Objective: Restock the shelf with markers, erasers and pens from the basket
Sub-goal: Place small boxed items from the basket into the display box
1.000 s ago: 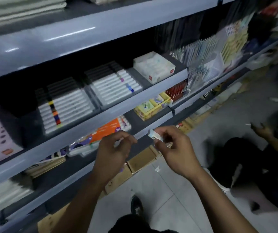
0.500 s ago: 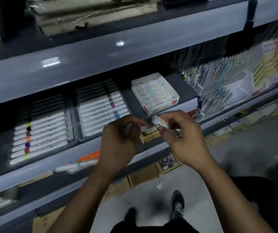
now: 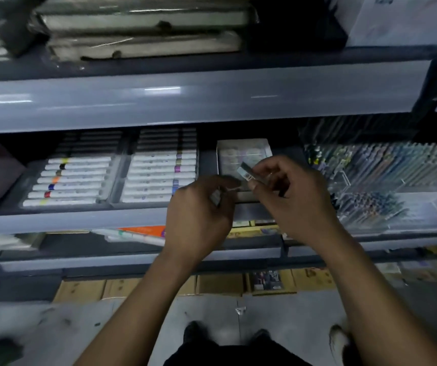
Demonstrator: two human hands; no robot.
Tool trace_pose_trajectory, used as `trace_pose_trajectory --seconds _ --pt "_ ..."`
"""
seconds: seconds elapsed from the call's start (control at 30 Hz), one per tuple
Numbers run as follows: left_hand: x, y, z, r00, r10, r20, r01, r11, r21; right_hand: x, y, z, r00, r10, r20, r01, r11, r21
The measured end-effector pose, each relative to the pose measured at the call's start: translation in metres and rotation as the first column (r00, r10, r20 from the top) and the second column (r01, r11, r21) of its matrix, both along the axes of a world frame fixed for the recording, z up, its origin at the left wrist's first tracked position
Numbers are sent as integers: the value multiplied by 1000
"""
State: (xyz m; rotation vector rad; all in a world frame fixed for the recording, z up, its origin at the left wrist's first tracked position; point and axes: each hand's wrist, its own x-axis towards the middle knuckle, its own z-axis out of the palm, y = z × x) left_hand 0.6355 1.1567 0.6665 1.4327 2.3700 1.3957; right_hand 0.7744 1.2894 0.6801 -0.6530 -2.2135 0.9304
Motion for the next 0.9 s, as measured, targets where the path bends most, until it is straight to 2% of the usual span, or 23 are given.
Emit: trace_pose_trajectory --seconds 0.2,0.3,0.63,0.9 --pt "-1 0 -4 992 30 -119 -40 996 -81 -26 27 8 976 -71 205 18 968 251" --pt "-1 1 -6 990 38 -132 -52 994 -101 -45 36 8 942 -110 318 17 960 281" --pt "-3 1 -10 998 34 -52 -39 995 -97 -85 46 -6 900 -140 412 41 970 241" --pt "-5 0 -11 998 13 -57 -18 996 -82 -95 48 -12 889 -292 354 146 911 386"
